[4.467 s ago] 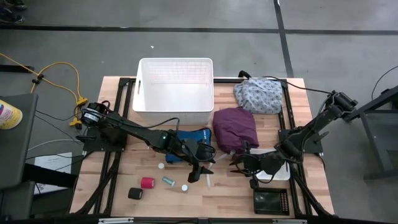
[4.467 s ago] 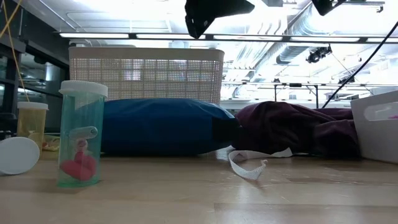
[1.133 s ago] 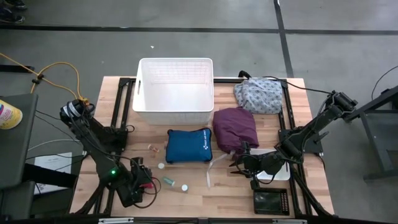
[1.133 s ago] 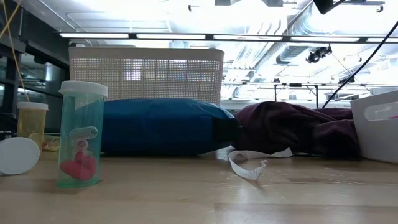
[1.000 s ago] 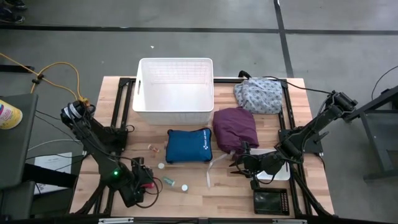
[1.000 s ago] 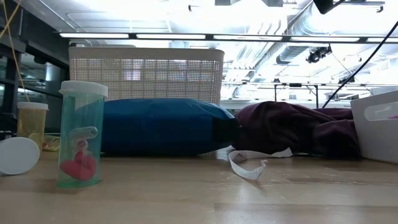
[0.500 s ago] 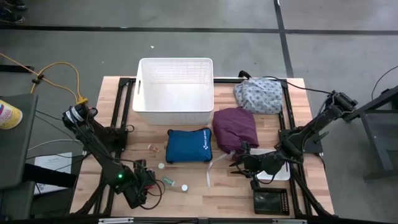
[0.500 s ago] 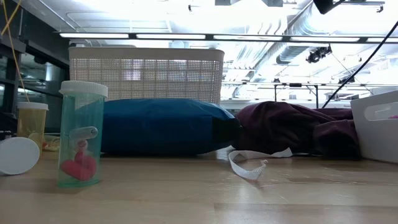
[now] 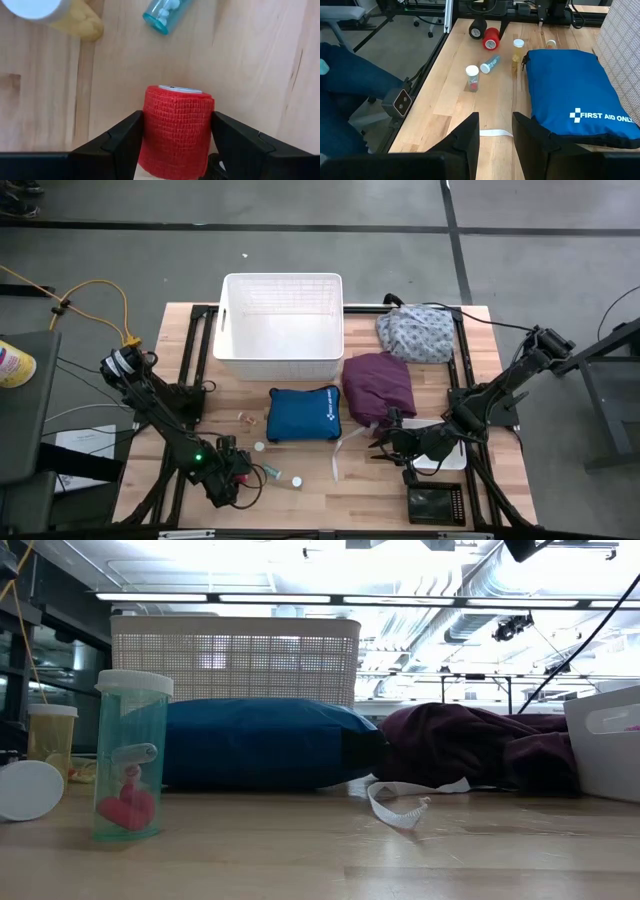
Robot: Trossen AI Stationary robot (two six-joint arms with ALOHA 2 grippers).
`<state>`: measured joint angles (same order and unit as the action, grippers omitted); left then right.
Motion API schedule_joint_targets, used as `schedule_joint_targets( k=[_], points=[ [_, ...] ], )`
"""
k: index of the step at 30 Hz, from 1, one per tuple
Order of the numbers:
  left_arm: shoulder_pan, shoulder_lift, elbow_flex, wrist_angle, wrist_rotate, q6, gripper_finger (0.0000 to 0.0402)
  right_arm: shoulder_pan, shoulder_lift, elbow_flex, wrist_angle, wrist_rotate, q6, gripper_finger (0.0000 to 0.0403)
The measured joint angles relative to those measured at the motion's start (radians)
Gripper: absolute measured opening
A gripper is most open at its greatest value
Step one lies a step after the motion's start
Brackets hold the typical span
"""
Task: Pick & Place Medicine items
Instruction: Put the red bandage into the white bin
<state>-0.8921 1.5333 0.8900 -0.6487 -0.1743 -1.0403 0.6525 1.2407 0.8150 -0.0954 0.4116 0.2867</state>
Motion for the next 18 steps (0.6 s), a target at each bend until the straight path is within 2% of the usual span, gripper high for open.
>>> schedule_joint_targets(
  k=[18],
  points=[
    [0.000, 0.001, -0.023, 0.012, 0.027, -0.030, 0.0220, 0.000, 0.000, 0.000, 0.001, 0.000, 0.000, 0.0103]
  ],
)
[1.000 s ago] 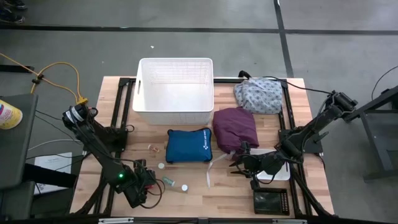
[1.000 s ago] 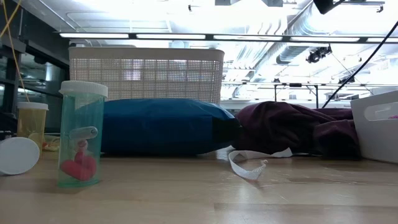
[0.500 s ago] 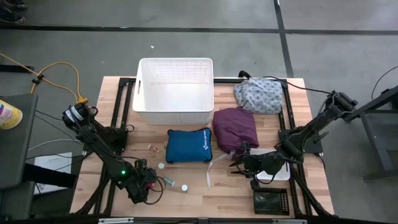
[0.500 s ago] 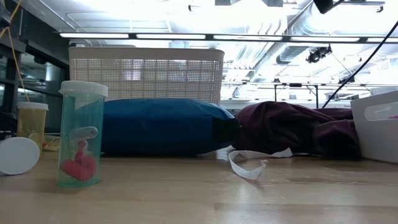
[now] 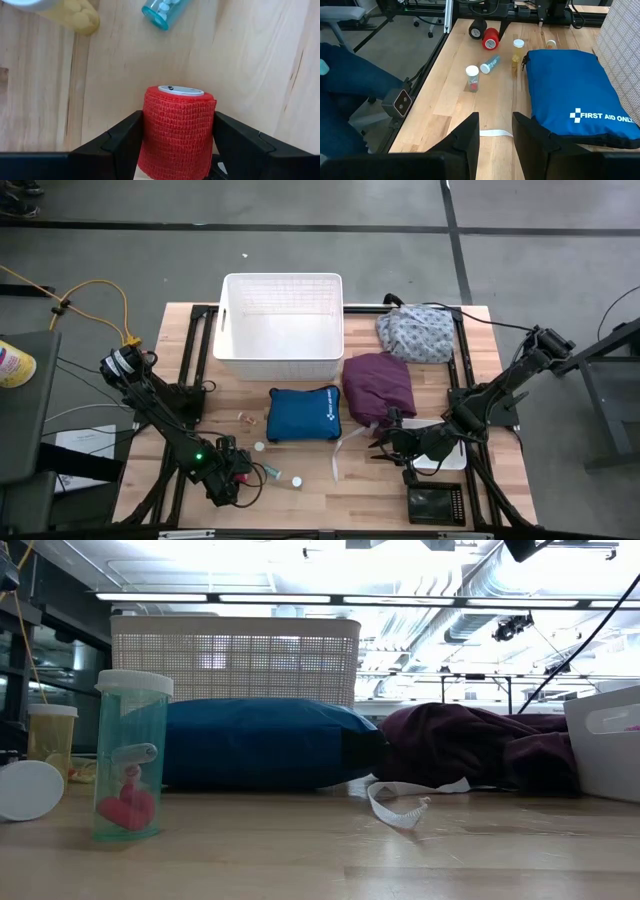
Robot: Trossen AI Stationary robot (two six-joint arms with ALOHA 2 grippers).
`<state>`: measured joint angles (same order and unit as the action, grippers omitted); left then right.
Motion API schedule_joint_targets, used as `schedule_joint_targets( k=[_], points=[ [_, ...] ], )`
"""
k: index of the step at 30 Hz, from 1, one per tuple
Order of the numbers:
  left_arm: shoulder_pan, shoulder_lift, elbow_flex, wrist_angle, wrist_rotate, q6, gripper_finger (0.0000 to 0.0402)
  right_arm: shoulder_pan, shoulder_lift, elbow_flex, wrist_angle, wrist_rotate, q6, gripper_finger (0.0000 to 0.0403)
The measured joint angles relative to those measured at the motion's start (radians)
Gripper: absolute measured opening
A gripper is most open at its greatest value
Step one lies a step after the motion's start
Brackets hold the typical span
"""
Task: Pick & Place Medicine items
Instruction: Put the red bandage into the white bin
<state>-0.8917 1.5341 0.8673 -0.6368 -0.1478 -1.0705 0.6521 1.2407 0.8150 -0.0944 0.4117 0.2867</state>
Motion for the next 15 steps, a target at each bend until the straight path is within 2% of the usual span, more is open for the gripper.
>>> schedule_joint_targets(
  k=[3, 11, 15],
  points=[
    [0.000, 0.000, 0.000, -0.001, 0.000, 0.000, 0.0214, 0.000, 0.000, 0.000, 0.000, 0.000, 0.000, 0.0103],
    [0.000, 0.000, -0.001, -0.005, 0.000, -0.002, 0.0167, 0.000, 0.000, 0.000, 0.000, 0.000, 0.000, 0.0103],
    [0.000, 0.000, -0.001, -0.006, -0.001, -0.003, 0.0162, 0.000, 0.000, 0.000, 0.000, 0.000, 0.000, 0.0103]
  ],
)
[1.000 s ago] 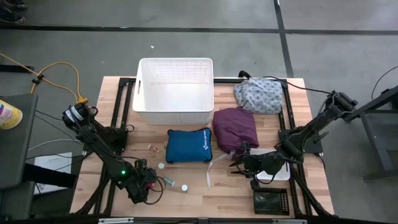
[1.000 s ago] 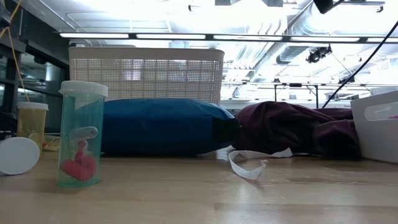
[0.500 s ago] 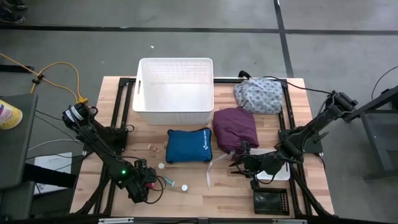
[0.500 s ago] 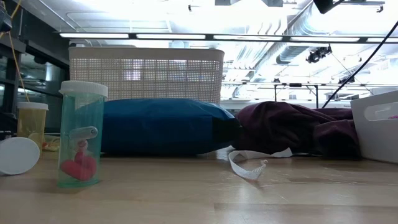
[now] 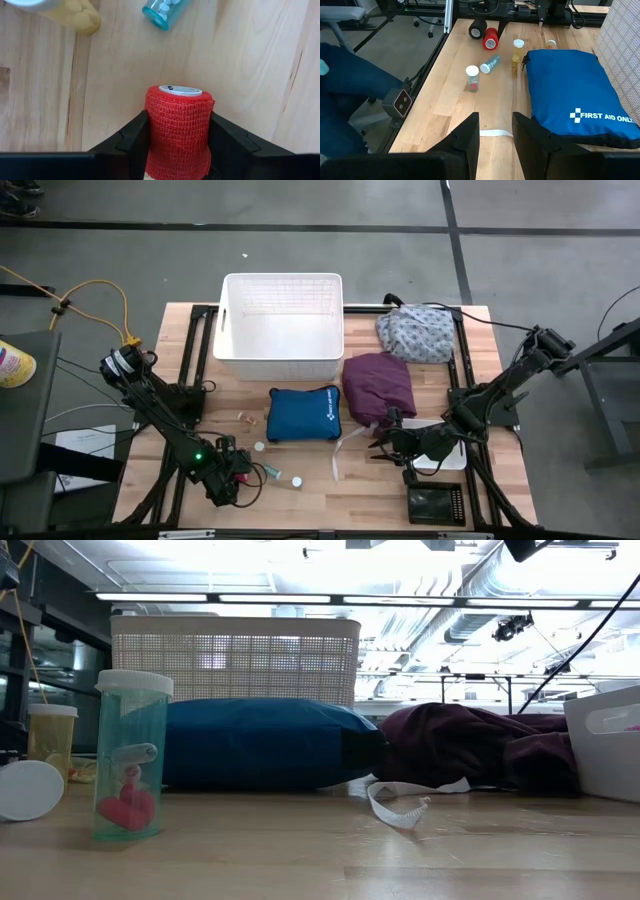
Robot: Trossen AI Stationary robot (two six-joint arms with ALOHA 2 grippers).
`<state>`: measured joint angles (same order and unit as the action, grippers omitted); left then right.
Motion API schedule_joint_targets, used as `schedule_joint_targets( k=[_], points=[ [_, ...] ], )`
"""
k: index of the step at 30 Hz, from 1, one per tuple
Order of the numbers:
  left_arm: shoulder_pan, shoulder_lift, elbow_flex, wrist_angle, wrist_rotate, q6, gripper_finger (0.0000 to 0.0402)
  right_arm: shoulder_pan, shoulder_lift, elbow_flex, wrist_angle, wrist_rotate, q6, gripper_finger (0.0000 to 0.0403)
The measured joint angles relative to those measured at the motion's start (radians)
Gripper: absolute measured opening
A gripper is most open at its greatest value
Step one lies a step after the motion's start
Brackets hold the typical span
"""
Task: Pick & Place Medicine items
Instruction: Put the red bandage into the white bin
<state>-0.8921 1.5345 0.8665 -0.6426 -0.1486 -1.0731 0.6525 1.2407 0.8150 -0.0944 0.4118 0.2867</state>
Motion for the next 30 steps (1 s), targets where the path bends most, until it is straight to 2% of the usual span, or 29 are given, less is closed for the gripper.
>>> schedule_joint_targets(
  k=[8, 14, 20, 25, 30],
  points=[
    [0.000, -0.054, -0.008, -0.029, -0.049, 0.012, 0.0163, 0.000, 0.000, 0.000, 0.000, 0.000, 0.000, 0.0103],
    [0.019, -0.226, -0.005, -0.056, -0.172, 0.036, 0.0163, 0.000, 0.000, 0.000, 0.000, 0.000, 0.000, 0.0103],
    [0.060, -0.374, -0.005, -0.040, -0.246, 0.140, 0.0163, 0.000, 0.000, 0.000, 0.001, 0.000, 0.000, 0.0103],
    [0.098, -0.396, -0.003, -0.013, -0.250, 0.197, 0.0163, 0.000, 0.000, 0.000, 0.001, 0.000, 0.000, 0.0103],
    [0.151, -0.355, -0.003, 0.082, -0.237, 0.282, 0.0163, 0.000, 0.000, 0.000, 0.001, 0.000, 0.000, 0.0103]
  ],
)
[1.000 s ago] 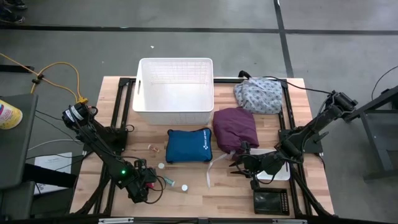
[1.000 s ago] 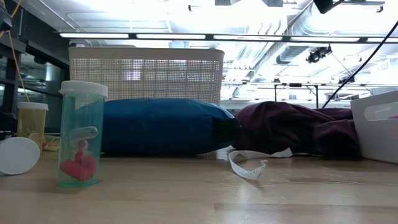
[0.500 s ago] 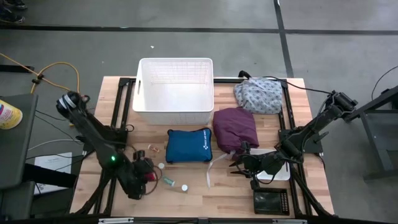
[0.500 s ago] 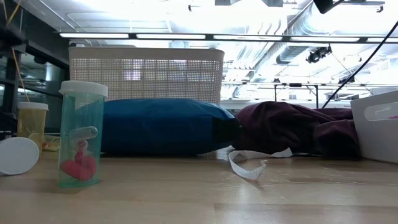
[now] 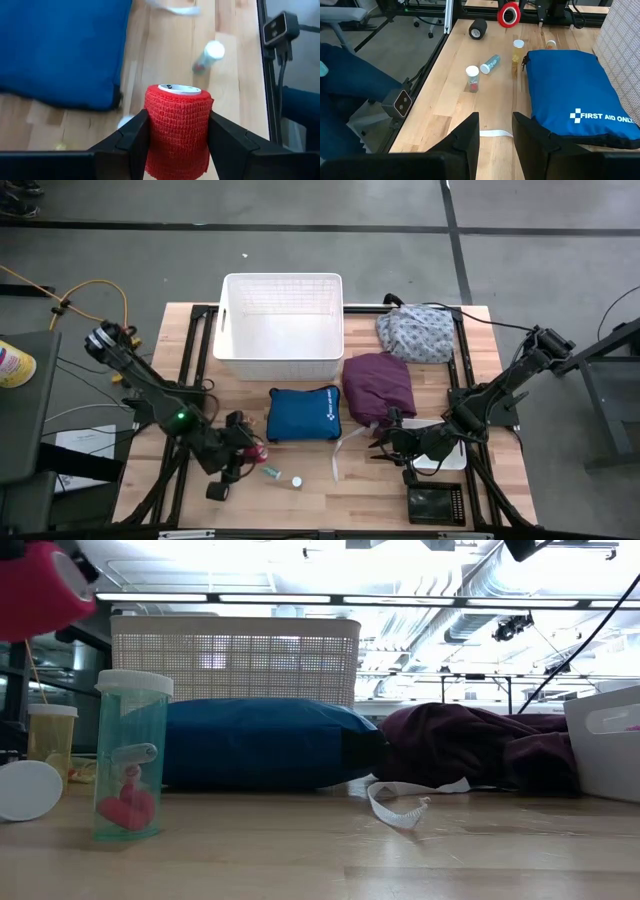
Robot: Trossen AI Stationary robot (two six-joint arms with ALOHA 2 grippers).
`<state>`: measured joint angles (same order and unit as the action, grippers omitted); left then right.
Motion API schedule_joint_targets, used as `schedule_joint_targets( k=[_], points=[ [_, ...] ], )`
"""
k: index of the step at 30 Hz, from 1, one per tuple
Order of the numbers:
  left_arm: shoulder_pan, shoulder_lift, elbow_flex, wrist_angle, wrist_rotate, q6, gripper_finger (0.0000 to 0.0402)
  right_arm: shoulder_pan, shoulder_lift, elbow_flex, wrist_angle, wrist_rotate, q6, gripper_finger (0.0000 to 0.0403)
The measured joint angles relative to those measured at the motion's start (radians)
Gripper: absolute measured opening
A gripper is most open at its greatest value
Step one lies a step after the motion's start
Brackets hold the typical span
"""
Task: Pick & Place Medicine items
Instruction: Put the red bandage into the white bin
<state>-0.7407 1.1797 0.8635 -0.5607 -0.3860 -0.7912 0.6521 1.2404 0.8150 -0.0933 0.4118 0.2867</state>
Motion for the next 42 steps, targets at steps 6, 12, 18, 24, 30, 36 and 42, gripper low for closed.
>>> schedule_joint_targets(
  k=[6, 12, 18, 24, 30, 36, 42],
  points=[
    [0.144, 0.090, 0.000, 0.223, 0.107, 0.138, 0.0163, 0.000, 0.000, 0.000, 0.000, 0.000, 0.000, 0.0103],
    [0.293, 0.206, 0.002, 0.501, 0.220, 0.274, 0.0163, 0.000, 0.000, 0.000, 0.000, 0.000, 0.000, 0.0103],
    [0.380, 0.306, 0.002, 0.759, 0.305, 0.341, 0.0163, 0.000, 0.000, 0.000, 0.000, 0.000, 0.000, 0.0103],
    [0.409, 0.389, 0.003, 0.942, 0.315, 0.380, 0.0163, 0.000, 0.000, 0.000, 0.000, 0.000, 0.000, 0.0103],
    [0.424, 0.443, 0.003, 1.125, 0.311, 0.423, 0.0163, 0.000, 0.000, 0.000, 0.000, 0.000, 0.000, 0.0103],
    [0.434, 0.454, 0.004, 1.176, 0.302, 0.446, 0.0163, 0.000, 0.000, 0.000, 0.000, 0.000, 0.000, 0.0103],
    [0.433, 0.454, 0.004, 1.191, 0.307, 0.451, 0.0163, 0.000, 0.000, 0.000, 0.000, 0.000, 0.000, 0.0103]
  ],
)
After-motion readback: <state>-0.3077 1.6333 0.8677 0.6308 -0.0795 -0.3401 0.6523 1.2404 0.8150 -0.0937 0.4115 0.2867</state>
